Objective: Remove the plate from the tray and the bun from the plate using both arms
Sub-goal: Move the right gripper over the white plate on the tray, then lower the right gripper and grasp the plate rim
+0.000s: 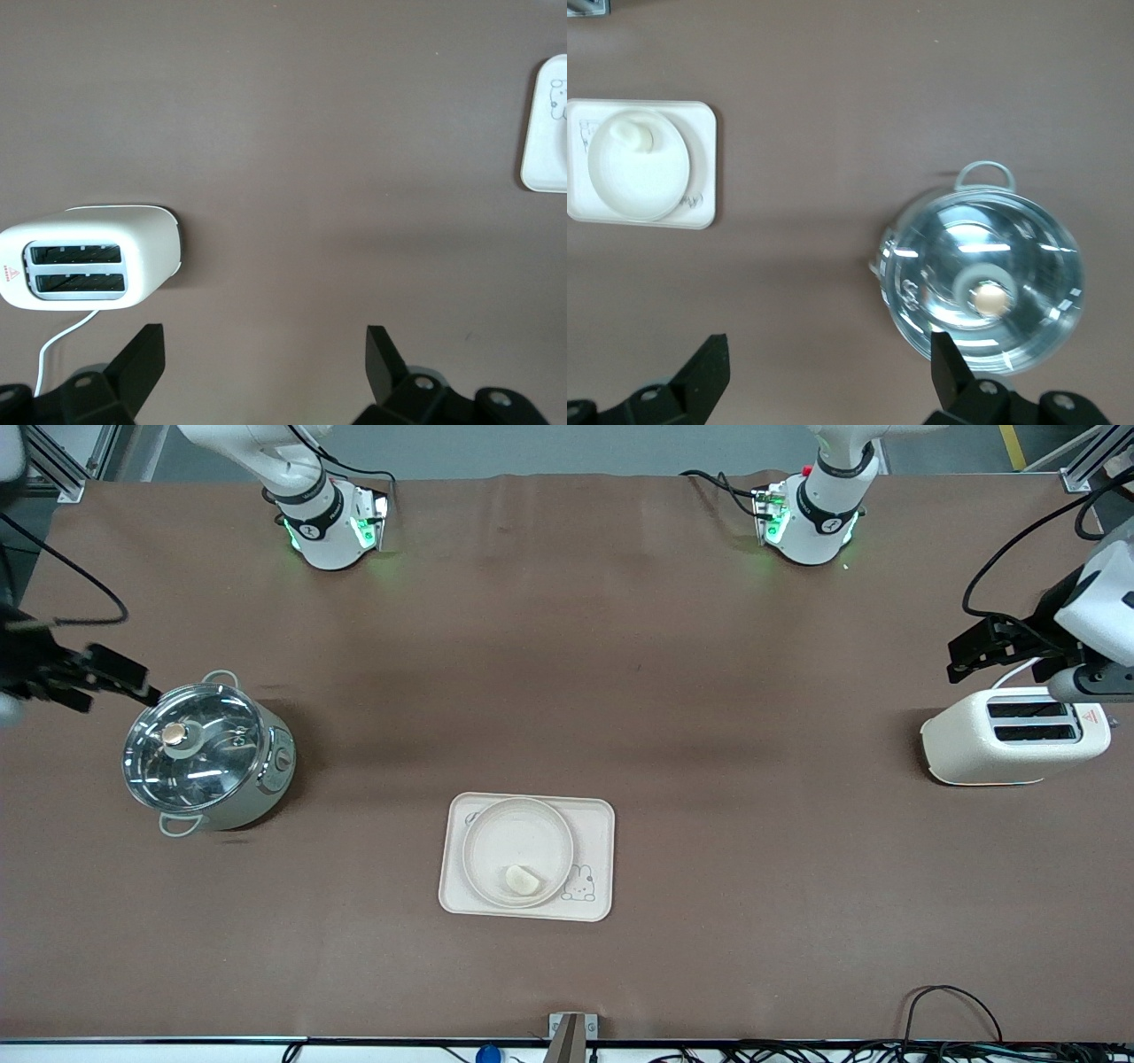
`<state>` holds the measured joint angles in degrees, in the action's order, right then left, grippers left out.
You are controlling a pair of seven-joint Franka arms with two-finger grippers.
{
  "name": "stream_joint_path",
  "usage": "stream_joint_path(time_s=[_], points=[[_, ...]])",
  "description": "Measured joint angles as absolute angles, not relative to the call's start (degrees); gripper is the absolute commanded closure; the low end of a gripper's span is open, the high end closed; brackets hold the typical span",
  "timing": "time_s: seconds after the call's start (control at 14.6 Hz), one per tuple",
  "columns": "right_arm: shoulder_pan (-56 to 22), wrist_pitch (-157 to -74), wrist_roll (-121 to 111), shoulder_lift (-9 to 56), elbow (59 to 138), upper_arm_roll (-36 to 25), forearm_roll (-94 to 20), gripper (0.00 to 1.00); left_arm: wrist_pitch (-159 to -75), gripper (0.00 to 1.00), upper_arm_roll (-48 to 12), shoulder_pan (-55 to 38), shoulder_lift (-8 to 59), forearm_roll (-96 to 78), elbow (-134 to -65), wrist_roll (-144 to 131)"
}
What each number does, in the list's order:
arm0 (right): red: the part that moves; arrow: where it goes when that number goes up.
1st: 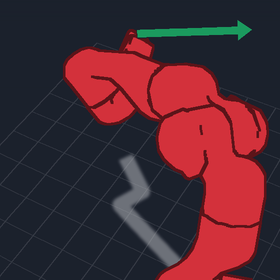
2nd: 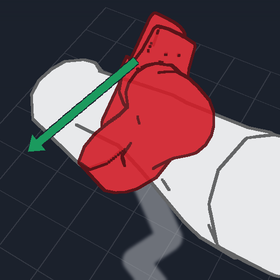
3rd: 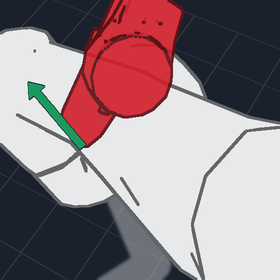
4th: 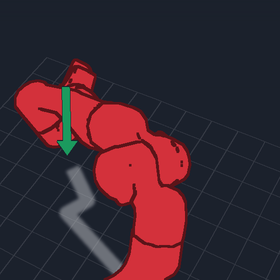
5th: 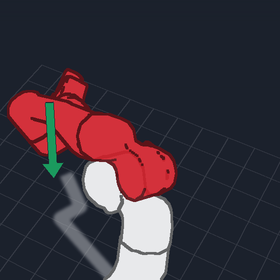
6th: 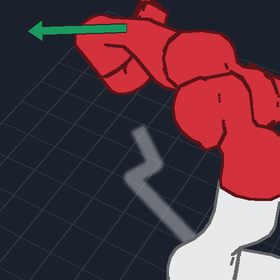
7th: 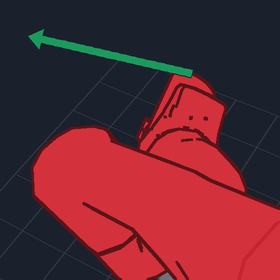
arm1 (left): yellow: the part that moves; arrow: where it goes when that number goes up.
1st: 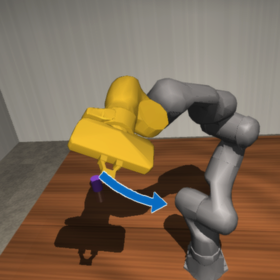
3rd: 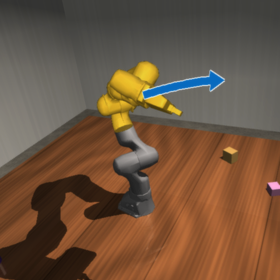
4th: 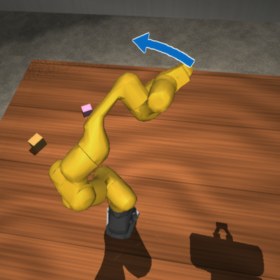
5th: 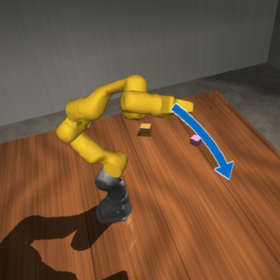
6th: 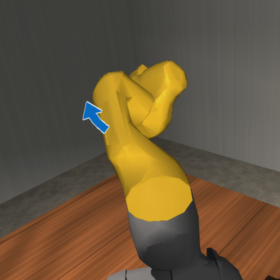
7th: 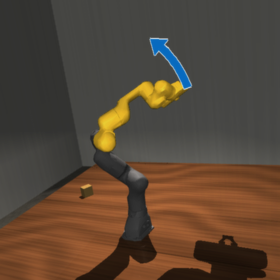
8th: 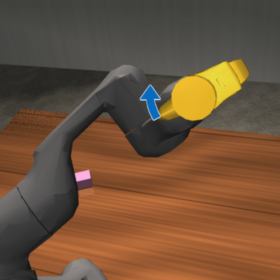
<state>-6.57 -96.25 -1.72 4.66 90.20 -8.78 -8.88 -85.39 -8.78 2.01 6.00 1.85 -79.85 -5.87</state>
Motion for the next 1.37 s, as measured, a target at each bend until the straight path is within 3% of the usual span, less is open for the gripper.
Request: stream_joint_path(time_s=[0.27, 1.17, 1.37], points=[[-10.75, -101.57, 4.21, 10.16, 91.61, -8.58, -13.39, 0.0, -85.41, 0.0, -8.56, 3.39, 6.07, 1.85, -79.74, -5.87], [-24.03, -132.54, 17.68, 32.48, 91.84, -8.44, -30.01, 0.0, -85.75, 0.0, -8.5, 2.98, 7.19, 1.85, -79.6, -5.87], [-25.38, -134.14, 17.88, 36.52, 91.36, -8.46, -34.81, 0.0, -85.75, 0.0, -8.49, 3.15, 7.19, 1.85, -79.52, -5.87]])
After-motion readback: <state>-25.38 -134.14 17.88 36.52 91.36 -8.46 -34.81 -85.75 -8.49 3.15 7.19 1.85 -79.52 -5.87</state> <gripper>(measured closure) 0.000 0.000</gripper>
